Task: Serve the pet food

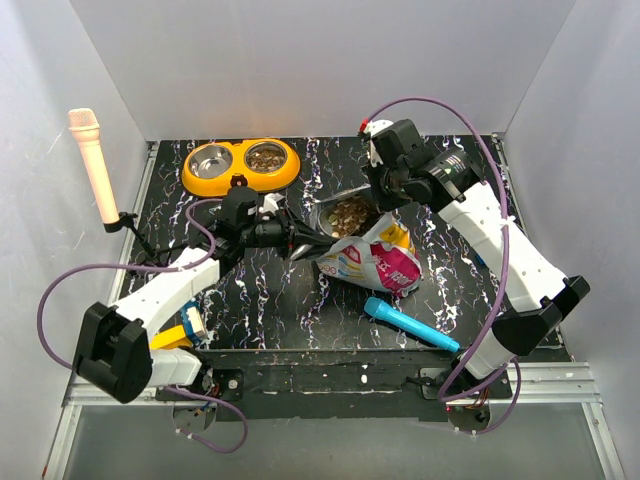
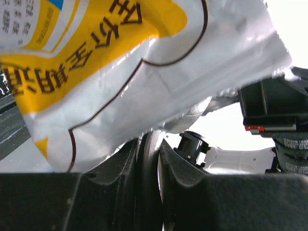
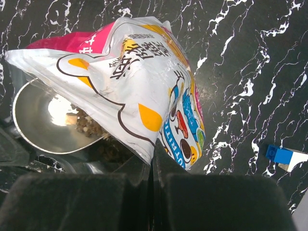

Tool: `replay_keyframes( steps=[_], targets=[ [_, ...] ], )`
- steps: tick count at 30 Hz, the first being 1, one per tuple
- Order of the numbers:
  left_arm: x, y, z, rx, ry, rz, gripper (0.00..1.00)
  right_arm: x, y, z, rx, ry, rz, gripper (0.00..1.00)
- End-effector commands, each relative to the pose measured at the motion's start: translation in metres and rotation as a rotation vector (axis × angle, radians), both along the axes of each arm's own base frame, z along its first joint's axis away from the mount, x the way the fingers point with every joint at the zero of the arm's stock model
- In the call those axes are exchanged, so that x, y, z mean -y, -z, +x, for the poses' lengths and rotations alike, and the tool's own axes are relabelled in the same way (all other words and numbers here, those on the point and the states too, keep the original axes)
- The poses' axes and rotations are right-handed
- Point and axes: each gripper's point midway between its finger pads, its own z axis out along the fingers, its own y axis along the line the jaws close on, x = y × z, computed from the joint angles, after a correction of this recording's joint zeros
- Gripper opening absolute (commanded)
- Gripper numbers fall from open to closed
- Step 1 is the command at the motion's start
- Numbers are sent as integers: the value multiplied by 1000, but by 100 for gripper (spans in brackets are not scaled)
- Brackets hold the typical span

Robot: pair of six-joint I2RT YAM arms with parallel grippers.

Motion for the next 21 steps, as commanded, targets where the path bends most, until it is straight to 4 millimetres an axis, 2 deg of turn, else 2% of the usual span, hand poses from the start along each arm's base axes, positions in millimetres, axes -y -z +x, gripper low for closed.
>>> replay_keyframes(
  steps=[1, 2, 3, 5, 7, 9, 10, 13, 15, 17, 20, 21],
  targets=[
    [-20, -23, 3, 84, -80, -33, 0, 17, -77, 4, 234, 45, 139, 1],
    [-16, -14, 12, 70, -90, -28, 0, 16, -77, 5, 234, 43, 141, 1],
    [-11, -14, 21, 105, -84, -37, 0, 15, -76, 6, 231, 39, 138, 1],
    [-3, -1, 29, 94, -51, -18, 0, 14, -78, 7, 232, 38, 144, 1],
    [-7, -15, 17, 123, -45, -28, 0, 14, -80, 5, 231, 32, 147, 1],
    [-19, -15, -3, 68, -58, -5, 0, 15, -84, 3, 238, 30, 158, 1],
    [-20, -16, -2, 64, -91, -30, 0, 15, -85, 2, 239, 29, 160, 1],
    [-9, 2, 17, 58, -121, -106, 0, 18, -84, 4, 245, 37, 154, 1],
    [-10, -15, 9, 101, -120, -119, 0, 18, -83, 3, 238, 35, 151, 1],
    [-16, -15, 0, 97, -119, -55, 0, 18, -83, 0, 235, 31, 158, 1],
    [0, 2, 24, 88, -108, -92, 0, 20, -80, 0, 235, 34, 155, 1],
    [5, 1, 27, 96, -88, -107, 0, 19, -78, 1, 229, 34, 153, 1]
  ],
)
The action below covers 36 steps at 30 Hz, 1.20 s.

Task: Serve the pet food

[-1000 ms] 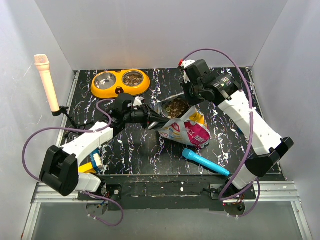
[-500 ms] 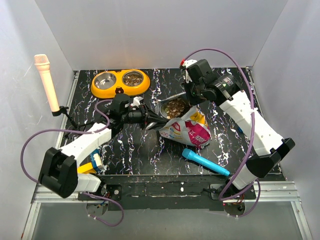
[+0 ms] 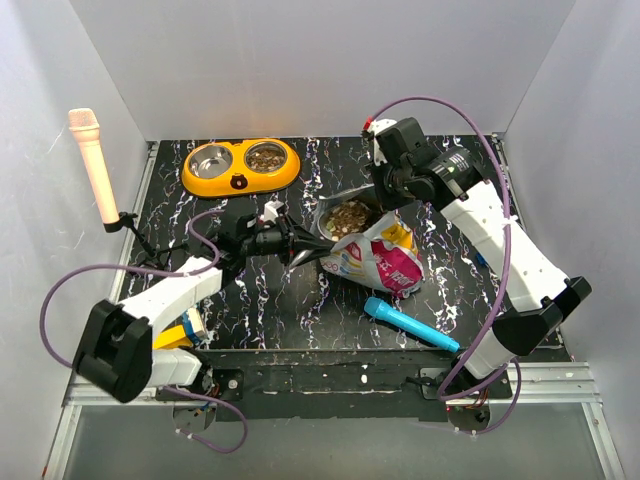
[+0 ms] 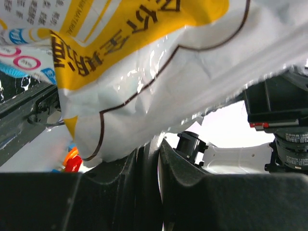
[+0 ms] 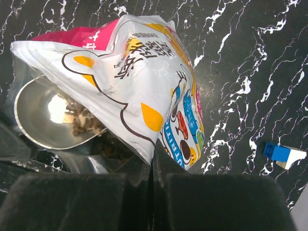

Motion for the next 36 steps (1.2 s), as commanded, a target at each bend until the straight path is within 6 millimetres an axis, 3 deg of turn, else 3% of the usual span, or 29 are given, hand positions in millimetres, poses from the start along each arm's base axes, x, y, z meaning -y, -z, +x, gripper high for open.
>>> replay_keyframes(
  steps=[1, 4, 5, 8, 9, 11, 13, 16, 17, 19, 21, 24, 27, 29, 31, 33, 36],
  targets=[
    [15, -20, 31, 119, -33, -66, 0, 15, -77, 1, 230, 37, 149, 1],
    [0, -38, 6, 164, -22, 21, 0, 15, -83, -2, 236, 33, 163, 1],
    [-2, -37, 9, 162, -43, 9, 0, 16, -83, -2, 240, 35, 162, 1],
    [22, -13, 33, 117, -5, -55, 0, 17, -81, -1, 245, 41, 158, 1],
    [26, -15, 34, 116, -6, -64, 0, 17, -81, 0, 240, 40, 156, 1],
    [16, -32, 16, 134, -18, -51, 0, 16, -83, -1, 234, 35, 159, 1],
    [-1, -35, 9, 154, -52, 12, 0, 16, -85, -3, 237, 32, 169, 1],
    [17, -5, 33, 86, -26, -50, 0, 16, -82, -1, 240, 33, 164, 1],
    [23, -18, 31, 110, -17, -87, 0, 14, -82, 0, 238, 30, 164, 1],
    [14, -42, 18, 164, -41, -46, 0, 14, -83, 0, 232, 30, 159, 1],
    [3, -28, 17, 138, -64, 13, 0, 15, -87, -2, 244, 30, 172, 1],
    [22, 0, 36, 73, -12, -40, 0, 14, -84, 0, 244, 29, 170, 1],
    [15, -40, 20, 155, -43, -48, 0, 13, -87, 0, 236, 30, 168, 1],
    [5, -31, 22, 169, -62, 0, 0, 15, -90, -1, 248, 34, 174, 1],
    [19, -10, 38, 89, -35, -76, 0, 16, -89, 0, 255, 38, 172, 1],
    [28, -27, 35, 111, -70, -154, 0, 15, -86, 1, 242, 37, 159, 1],
    [11, -28, 24, 161, -56, -8, 0, 16, -89, -2, 240, 40, 172, 1]
  ],
)
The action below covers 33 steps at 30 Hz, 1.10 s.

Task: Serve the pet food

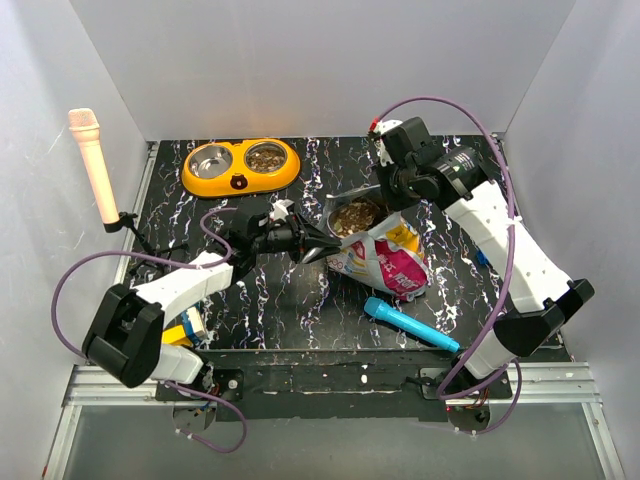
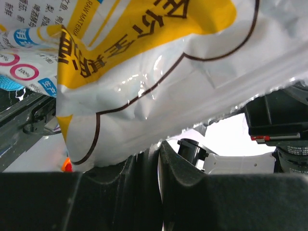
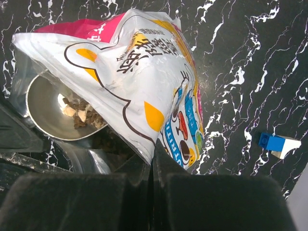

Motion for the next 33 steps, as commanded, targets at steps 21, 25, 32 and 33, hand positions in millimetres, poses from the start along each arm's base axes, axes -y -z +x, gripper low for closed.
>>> replay_keyframes(
  steps=[21, 25, 32, 33],
  targets=[
    [-34, -87, -15, 99, -106, -123, 0, 19, -82, -4, 286, 42, 158, 1],
    [-38, -95, -20, 98, -114, -116, 0, 17, -78, -5, 280, 38, 156, 1],
    [-42, -97, -33, 91, -88, -89, 0, 19, -78, -1, 286, 56, 157, 1],
    [-43, -97, -35, 91, -82, -86, 0, 20, -79, 0, 288, 62, 159, 1]
  ],
)
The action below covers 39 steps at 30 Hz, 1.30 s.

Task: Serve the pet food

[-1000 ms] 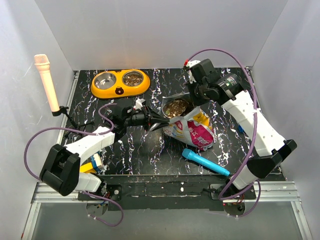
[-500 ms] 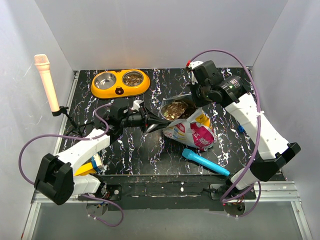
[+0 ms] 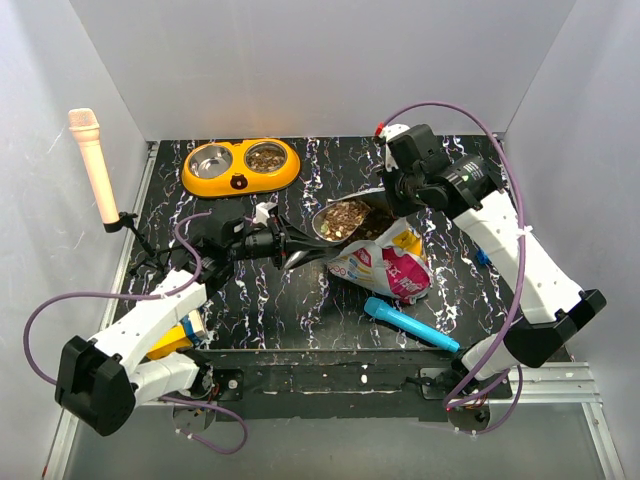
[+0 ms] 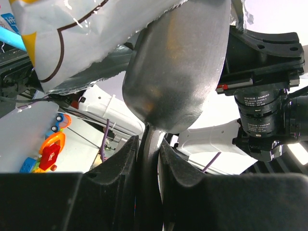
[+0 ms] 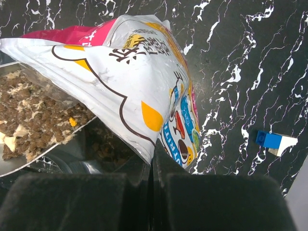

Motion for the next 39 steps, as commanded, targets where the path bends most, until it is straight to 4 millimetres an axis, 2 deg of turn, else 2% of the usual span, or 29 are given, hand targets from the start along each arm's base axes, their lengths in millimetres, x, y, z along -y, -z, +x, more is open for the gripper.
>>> replay_keyframes(
  steps=[1, 11, 23, 28, 36, 39],
  targets=[
    [-12, -40, 4, 130, -66, -37, 0, 10, -77, 11, 261, 61, 160, 1],
    [-13, -49, -15, 152, 17, -63, 0, 19, -80, 25, 245, 162, 168, 1],
    [-16, -55, -30, 150, 71, -75, 0, 19, -86, 36, 236, 202, 173, 1],
    [-16, -55, -34, 149, 85, -79, 0, 19, -89, 38, 237, 210, 180, 1],
    [-17, -68, -36, 198, 86, -75, 0, 31, -85, 39, 227, 255, 174, 1],
    [-16, -67, -33, 224, 99, -31, 0, 26, -85, 37, 221, 228, 192, 1]
  ],
)
